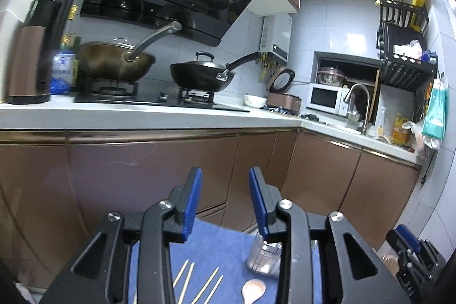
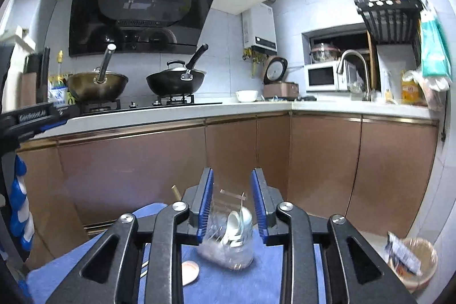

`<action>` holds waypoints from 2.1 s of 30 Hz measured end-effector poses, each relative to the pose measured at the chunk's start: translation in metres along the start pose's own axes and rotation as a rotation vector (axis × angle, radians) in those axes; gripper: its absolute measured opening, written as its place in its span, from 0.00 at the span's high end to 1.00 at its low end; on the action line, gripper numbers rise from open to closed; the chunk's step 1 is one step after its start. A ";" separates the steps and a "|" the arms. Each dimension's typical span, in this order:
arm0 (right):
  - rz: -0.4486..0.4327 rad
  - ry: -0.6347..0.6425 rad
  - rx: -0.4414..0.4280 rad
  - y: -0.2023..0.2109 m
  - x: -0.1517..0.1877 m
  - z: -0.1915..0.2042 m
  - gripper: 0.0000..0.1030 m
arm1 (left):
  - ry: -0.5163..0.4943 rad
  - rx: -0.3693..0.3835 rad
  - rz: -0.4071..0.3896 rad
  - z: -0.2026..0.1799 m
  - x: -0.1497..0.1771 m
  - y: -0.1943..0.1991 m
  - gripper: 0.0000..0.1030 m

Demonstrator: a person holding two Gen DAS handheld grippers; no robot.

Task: Organize utensils
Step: 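Move both open grippers back over the remaining utensils on the towel, then grasp a chopstick with the left gripper while the right gripper grasps the wooden spoon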

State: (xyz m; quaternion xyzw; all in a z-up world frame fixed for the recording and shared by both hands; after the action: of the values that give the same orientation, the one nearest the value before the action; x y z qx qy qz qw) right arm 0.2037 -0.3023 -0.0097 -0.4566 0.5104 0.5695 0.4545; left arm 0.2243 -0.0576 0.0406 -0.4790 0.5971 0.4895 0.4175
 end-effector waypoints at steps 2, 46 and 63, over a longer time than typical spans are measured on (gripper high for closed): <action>0.023 -0.012 0.002 0.015 0.007 0.000 0.71 | -0.013 -0.015 0.005 0.005 0.006 0.015 0.68; 0.276 -0.190 -0.052 0.012 0.101 -0.033 0.56 | -0.118 0.090 0.593 0.035 0.153 -0.063 0.53; 0.553 -0.231 -0.194 -0.093 0.171 0.010 0.57 | -0.011 0.152 0.989 0.082 0.222 -0.221 0.69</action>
State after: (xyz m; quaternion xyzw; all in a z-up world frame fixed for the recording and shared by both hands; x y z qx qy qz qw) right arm 0.2654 -0.2771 -0.1925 -0.2743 0.5034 0.7657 0.2916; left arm 0.4004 -0.0271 -0.2293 -0.1042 0.7845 0.5864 0.1726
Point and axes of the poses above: each gripper's, at about its wrist camera, not at the fingertips, and y roughly against the way its jaws point, z to its left, x to its underside, the point moved 4 cm from there along -y, roughly the way its jaws point, and after that the axes turned 1 degree about y, right-handed, at the moved point
